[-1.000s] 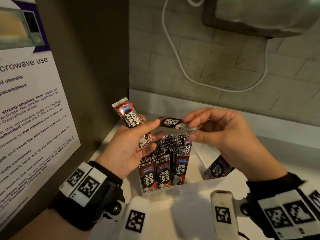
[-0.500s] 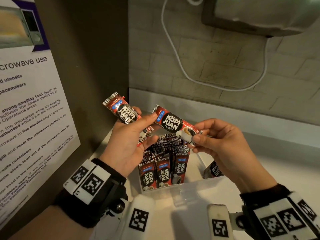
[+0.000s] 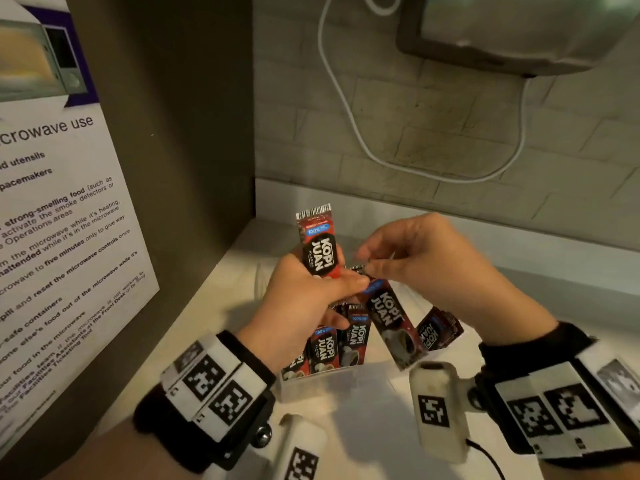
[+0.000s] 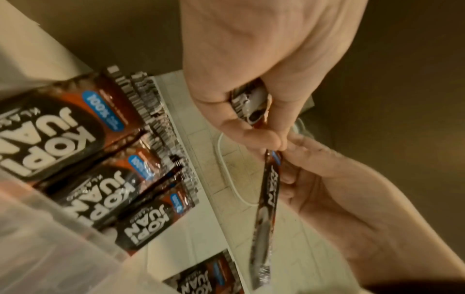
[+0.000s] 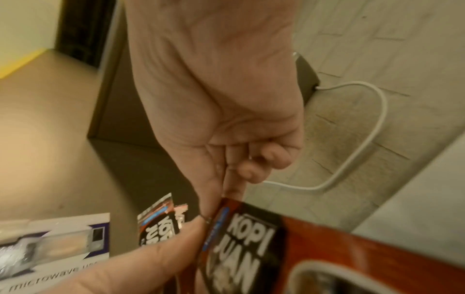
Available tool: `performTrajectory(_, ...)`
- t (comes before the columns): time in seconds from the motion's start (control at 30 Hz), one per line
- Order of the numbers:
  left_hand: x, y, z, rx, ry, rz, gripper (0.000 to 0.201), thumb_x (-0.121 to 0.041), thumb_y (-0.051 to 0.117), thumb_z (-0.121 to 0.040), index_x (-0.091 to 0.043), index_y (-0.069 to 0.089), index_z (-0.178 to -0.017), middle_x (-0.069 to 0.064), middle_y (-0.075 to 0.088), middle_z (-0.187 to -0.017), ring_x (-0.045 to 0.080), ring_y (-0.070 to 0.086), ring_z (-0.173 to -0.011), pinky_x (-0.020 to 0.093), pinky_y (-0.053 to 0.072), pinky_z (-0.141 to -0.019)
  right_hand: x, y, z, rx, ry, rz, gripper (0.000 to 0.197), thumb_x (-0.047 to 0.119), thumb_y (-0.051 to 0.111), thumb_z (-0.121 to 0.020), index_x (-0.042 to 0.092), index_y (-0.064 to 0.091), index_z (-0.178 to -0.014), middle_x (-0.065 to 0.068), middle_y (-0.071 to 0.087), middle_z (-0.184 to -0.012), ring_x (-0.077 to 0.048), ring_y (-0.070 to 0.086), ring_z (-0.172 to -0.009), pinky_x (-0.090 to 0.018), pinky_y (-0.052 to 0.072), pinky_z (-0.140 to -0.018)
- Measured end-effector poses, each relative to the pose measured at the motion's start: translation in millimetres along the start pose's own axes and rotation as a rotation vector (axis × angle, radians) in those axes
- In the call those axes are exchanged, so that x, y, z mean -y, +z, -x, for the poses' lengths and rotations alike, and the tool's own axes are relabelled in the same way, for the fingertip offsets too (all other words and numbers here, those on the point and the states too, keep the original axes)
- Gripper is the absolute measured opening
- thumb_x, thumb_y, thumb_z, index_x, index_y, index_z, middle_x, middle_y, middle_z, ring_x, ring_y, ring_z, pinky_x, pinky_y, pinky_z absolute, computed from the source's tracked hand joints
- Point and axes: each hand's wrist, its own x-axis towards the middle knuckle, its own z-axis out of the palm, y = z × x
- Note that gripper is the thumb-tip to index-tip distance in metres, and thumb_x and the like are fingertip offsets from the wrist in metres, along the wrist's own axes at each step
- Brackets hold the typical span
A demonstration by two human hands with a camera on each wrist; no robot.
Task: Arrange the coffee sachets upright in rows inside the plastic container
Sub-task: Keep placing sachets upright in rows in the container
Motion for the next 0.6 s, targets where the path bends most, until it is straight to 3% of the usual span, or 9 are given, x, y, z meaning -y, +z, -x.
performTrajectory(0.07, -2, 2, 1, -0.015, -0.039, 0.045, 0.018, -0.013, 0.072, -0.082, -0.014, 0.055, -0.087, 0.001, 0.066, -0.072, 0.013, 0.067, -0.062, 0.021, 0.045, -0.040, 3, -6, -4, -0.014, 0.009, 0.053, 0.012, 0.000, 0.072, -0.078, 0.012, 0.074, -0.077, 0.003, 0.065, -0.061, 0.001, 0.052, -0.051, -0.009, 0.041, -0.050)
performTrajectory(0.13, -9, -2, 0, -0.077, -0.095, 0.090, 0.018, -0.031, 0.065, -0.088, -0.016, 0.056, -0.094, 0.003, 0.065, -0.083, 0.014, 0.068, -0.061, 0.021, 0.045, -0.040, -5, -19, -9, -0.132, 0.050, 0.078, 0.018, -0.001, 0.070, -0.078, 0.016, 0.072, -0.072, -0.001, 0.068, -0.066, -0.006, 0.057, -0.056, -0.013, 0.045, -0.052)
performTrajectory(0.23, -15, -13, -2, -0.173, -0.128, 0.156, 0.024, -0.039, 0.052, -0.096, -0.015, 0.056, -0.096, 0.005, 0.056, -0.080, 0.015, 0.067, -0.055, 0.020, 0.041, -0.035, -26, -34, -16, -0.309, 0.127, 0.087, 0.031, -0.006, 0.067, -0.079, 0.022, 0.067, -0.066, 0.000, 0.065, -0.064, -0.002, 0.058, -0.048, -0.014, 0.048, -0.048)
performTrajectory(0.33, -17, -20, -2, -0.223, -0.118, 0.192, 0.020, -0.034, 0.052, -0.096, -0.015, 0.058, -0.098, 0.003, 0.056, -0.073, 0.014, 0.067, -0.054, 0.020, 0.042, -0.035, -45, -24, -23, -0.275, 0.232, 0.105, 0.031, -0.009, 0.064, -0.080, 0.018, 0.065, -0.064, 0.000, 0.063, -0.061, -0.002, 0.058, -0.045, -0.015, 0.052, -0.052)
performTrajectory(0.43, -17, -23, -2, -0.246, -0.090, 0.209, 0.016, -0.031, 0.058, -0.095, -0.015, 0.058, -0.098, 0.003, 0.061, -0.072, 0.013, 0.068, -0.056, 0.020, 0.044, -0.036, -63, -7, -29, -0.211, 0.291, 0.153, 0.032, -0.008, 0.065, -0.080, 0.018, 0.064, -0.061, -0.001, 0.064, -0.062, -0.019, 0.063, -0.059, -0.034, 0.057, -0.068)
performTrajectory(0.6, -18, -28, -2, -0.288, -0.055, 0.196, 0.017, -0.029, 0.062, -0.091, -0.017, 0.059, -0.103, 0.001, 0.064, -0.075, 0.010, 0.068, -0.056, 0.019, 0.045, -0.038, -76, 12, -35, -0.125, 0.346, 0.115, 0.030, -0.008, 0.059, -0.082, 0.015, 0.063, -0.063, -0.013, 0.067, -0.067, -0.023, 0.063, -0.059, -0.036, 0.057, -0.067)
